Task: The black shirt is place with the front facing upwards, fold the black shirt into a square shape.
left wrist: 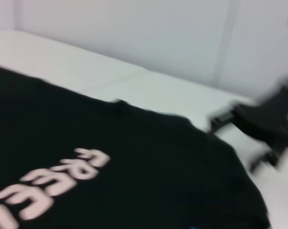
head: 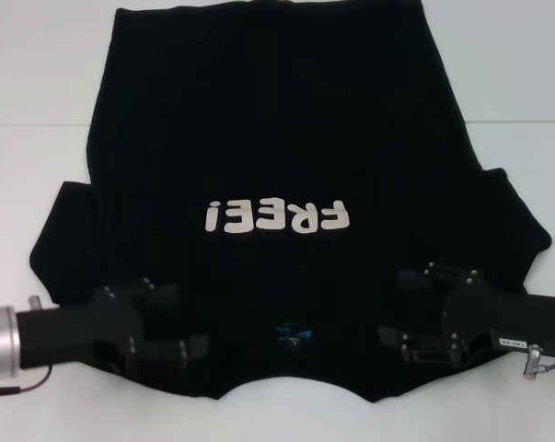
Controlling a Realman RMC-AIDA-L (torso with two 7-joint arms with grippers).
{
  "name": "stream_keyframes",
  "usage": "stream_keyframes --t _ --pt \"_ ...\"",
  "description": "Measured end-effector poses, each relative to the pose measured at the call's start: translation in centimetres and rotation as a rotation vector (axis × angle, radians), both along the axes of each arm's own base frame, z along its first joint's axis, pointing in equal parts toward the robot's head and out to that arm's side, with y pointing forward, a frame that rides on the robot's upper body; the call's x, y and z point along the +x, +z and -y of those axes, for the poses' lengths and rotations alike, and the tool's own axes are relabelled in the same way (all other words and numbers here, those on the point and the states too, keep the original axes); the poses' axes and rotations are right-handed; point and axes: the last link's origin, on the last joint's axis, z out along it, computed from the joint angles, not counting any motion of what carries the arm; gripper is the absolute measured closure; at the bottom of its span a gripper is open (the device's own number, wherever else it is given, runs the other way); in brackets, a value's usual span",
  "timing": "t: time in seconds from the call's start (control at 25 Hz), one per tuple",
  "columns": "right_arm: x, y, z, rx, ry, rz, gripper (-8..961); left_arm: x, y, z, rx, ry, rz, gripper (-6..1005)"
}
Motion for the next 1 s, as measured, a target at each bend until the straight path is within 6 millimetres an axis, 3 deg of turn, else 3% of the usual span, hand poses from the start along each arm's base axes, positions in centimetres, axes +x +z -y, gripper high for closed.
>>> stream_keyframes --t 0.36,0.52,0.72,1.0 --pt "0.0 0.0 0.1 -0.005 -0.002 -0.004 87 -0.2 5.7 -2.3 -0.164 0.571 0.271 52" --pt "0.0 0.0 0.1 -0.007 -0.003 -0.005 87 -2.0 8.0 -3.6 -0.149 0.888 0.316 52" --pt "0.0 -0.1 0.2 -0.009 -0.005 -0.006 87 -4.2 9.0 -4.2 -0.071 1.08 0.324 52" --pt "0.1 -0.2 0.3 -0.011 -0.008 -0.008 88 -5.7 9.1 -4.2 -0.008 1.171 0.324 51"
